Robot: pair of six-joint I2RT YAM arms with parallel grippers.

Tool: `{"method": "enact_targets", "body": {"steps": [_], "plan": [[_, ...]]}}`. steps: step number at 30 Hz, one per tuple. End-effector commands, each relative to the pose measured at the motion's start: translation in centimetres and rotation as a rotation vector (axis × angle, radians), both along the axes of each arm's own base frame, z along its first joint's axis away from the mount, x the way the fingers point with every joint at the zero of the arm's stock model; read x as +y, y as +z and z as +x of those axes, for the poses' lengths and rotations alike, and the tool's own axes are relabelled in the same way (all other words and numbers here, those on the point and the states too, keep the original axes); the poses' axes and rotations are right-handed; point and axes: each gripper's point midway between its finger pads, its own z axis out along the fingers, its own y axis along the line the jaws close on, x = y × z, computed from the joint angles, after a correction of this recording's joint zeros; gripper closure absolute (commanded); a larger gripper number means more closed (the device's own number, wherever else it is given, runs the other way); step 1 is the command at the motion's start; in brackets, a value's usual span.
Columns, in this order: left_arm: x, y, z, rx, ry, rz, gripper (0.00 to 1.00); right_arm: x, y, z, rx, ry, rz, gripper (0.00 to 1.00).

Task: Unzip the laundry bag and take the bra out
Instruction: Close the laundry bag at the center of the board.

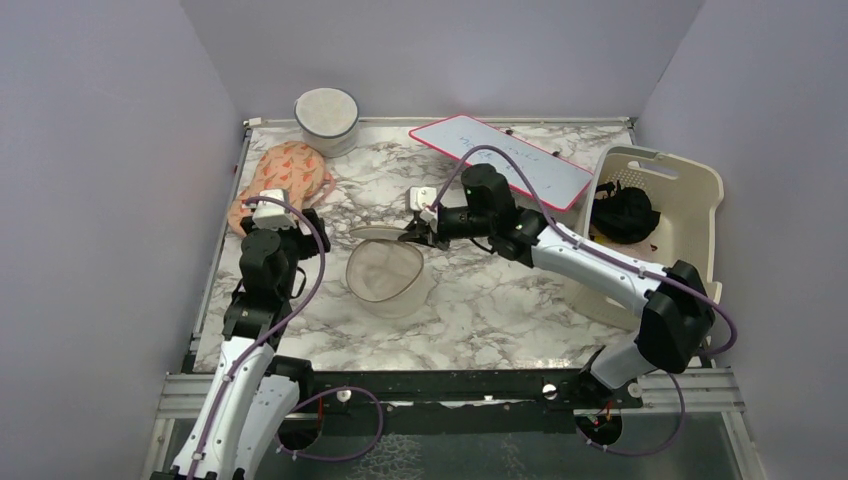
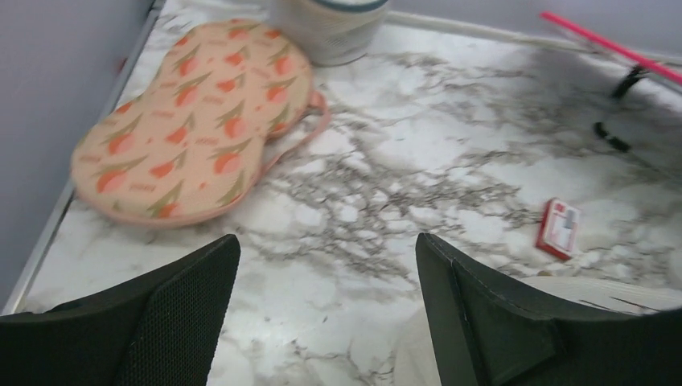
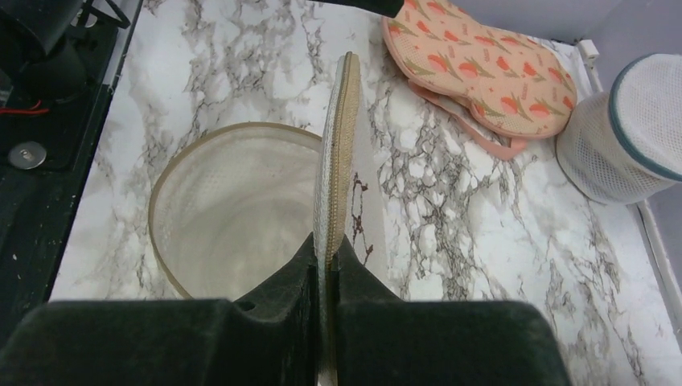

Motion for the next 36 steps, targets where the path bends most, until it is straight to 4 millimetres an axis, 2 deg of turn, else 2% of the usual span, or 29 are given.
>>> {"method": "enact_targets", "body": {"steps": [1,15,25,31,34,36], "plan": [[4.5,-1.2,-1.0,0.075,0.249,0.049,0.26,0.3,0.6,-0.7,-0.072,-0.065,-0.036,0.96],[4.0,-1.5,-0.7,0.081,0.218,0.040,0.26,2.3,-3.5,-2.4,-0.094,-0.229,-0.205,0.92],[3.9,-1.6,-0.6,0.085,0.213,0.041,0.26,2.9,-6.7,-6.3,-0.085,-0.138,-0.276,0.83],[3.8,-1.8,-0.6,0.090,0.210,0.042,0.26,2.9,-8.5,-7.9,-0.042,-0.095,-0.304,0.80],[3.8,-1.9,-0.5,0.092,0.207,0.043,0.26,3.1,-8.6,-8.7,-0.012,-0.073,-0.289,0.77],[3.7,-1.9,-0.6,0.092,0.206,0.043,0.26,3.3,-7.9,-9.1,0.015,-0.066,-0.259,0.74]]}}
